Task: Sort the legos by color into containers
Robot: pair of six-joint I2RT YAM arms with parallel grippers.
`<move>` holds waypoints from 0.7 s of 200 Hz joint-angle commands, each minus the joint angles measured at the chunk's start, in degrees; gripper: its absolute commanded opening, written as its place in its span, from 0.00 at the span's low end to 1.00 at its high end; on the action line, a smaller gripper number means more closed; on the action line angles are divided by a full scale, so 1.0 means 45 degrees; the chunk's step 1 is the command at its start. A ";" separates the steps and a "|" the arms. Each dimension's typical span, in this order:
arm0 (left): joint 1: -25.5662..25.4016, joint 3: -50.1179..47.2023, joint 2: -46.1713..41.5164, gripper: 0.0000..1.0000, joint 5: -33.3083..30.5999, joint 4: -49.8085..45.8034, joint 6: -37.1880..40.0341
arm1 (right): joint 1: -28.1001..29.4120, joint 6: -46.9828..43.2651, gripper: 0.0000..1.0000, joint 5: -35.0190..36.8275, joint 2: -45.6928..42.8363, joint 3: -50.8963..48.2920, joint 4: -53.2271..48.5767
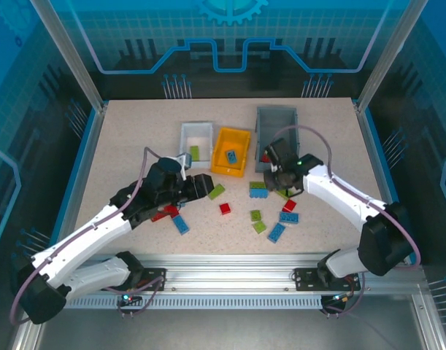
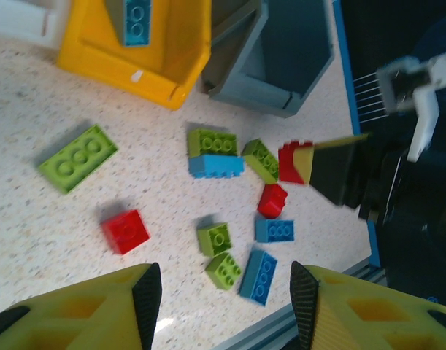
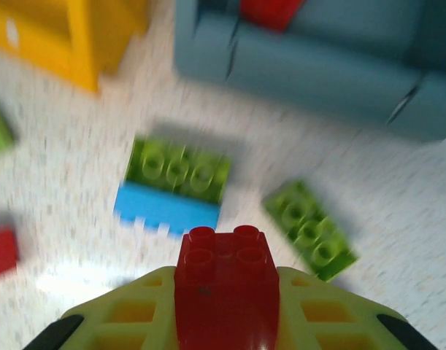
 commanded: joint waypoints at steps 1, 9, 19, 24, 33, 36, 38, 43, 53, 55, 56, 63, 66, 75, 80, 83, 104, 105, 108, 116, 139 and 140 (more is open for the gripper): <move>-0.0260 0.0804 0.0548 0.53 0.0050 0.1237 0.0553 | -0.0486 0.0154 0.25 0.1076 0.1242 0.1196 0.0190; -0.0341 0.1045 0.0791 0.54 0.0038 0.1442 0.0671 | -0.0625 0.0215 0.25 0.1505 0.1689 0.1758 0.0317; -0.0435 0.1322 0.1083 0.54 0.0032 0.1629 0.0794 | -0.0755 0.0296 0.25 0.2092 0.2375 0.2402 0.0399; -0.0488 0.1460 0.1234 0.54 0.0030 0.1660 0.0835 | -0.0838 0.0352 0.25 0.2398 0.2743 0.2742 0.0393; -0.0548 0.1676 0.1499 0.54 0.0063 0.1719 0.0884 | -0.1014 0.0428 0.25 0.2702 0.3364 0.3276 0.0385; -0.0571 0.1732 0.1581 0.54 0.0085 0.1758 0.0906 | -0.1071 0.0434 0.25 0.2737 0.3570 0.3457 0.0389; -0.0582 0.1767 0.1646 0.54 0.0102 0.1760 0.0926 | -0.1110 0.0444 0.25 0.2767 0.3693 0.3555 0.0390; -0.0612 0.1857 0.1785 0.54 0.0146 0.1796 0.0971 | -0.1210 0.0471 0.25 0.2828 0.4000 0.3842 0.0377; -0.0702 0.1999 0.2053 0.54 0.0181 0.1856 0.1069 | -0.1386 0.0471 0.25 0.2969 0.4569 0.4313 0.0380; -0.0718 0.2034 0.2096 0.54 0.0175 0.1858 0.1084 | -0.1409 0.0487 0.25 0.3016 0.4671 0.4390 0.0358; -0.0717 0.2044 0.2116 0.54 0.0180 0.1858 0.1100 | -0.1425 0.0490 0.25 0.3017 0.4736 0.4438 0.0354; -0.0775 0.2106 0.2264 0.54 0.0205 0.1885 0.1144 | -0.1541 0.0473 0.25 0.3068 0.5053 0.4734 0.0331; -0.0789 0.2125 0.2331 0.54 0.0205 0.1879 0.1170 | -0.1581 0.0490 0.25 0.3079 0.5192 0.4835 0.0321; -0.0861 0.2169 0.2489 0.54 0.0205 0.1887 0.1212 | -0.1718 0.0501 0.25 0.3071 0.5524 0.5106 0.0275; -0.0893 0.2187 0.2571 0.54 0.0207 0.1911 0.1213 | -0.1785 0.0522 0.25 0.3015 0.5697 0.5250 0.0230; -0.0909 0.2172 0.2616 0.54 0.0206 0.1911 0.1203 | -0.1819 0.0531 0.25 0.3003 0.5808 0.5334 0.0201; -0.1032 0.2150 0.2865 0.55 0.0168 0.1957 0.1286 | -0.1960 0.0570 0.34 0.2986 0.6369 0.5764 -0.0078; -0.1050 0.2150 0.2882 0.55 0.0157 0.1957 0.1289 | -0.1955 0.0570 0.35 0.2992 0.6377 0.5770 -0.0078; -0.1048 0.2150 0.2911 0.55 0.0158 0.1939 0.1310 | -0.1941 0.0551 0.38 0.3007 0.6398 0.5809 -0.0079; -0.1102 0.2157 0.3002 0.55 0.0128 0.1851 0.1344 | -0.1941 0.0517 0.45 0.2991 0.6390 0.5835 -0.0079; -0.1182 0.2226 0.3294 0.55 -0.0102 0.1199 0.1437 | -0.1816 0.0379 0.56 0.2919 0.5799 0.5633 0.0100; -0.1184 0.2227 0.3301 0.55 -0.0124 0.1157 0.1432 | -0.1815 0.0378 0.56 0.2920 0.5750 0.5616 0.0108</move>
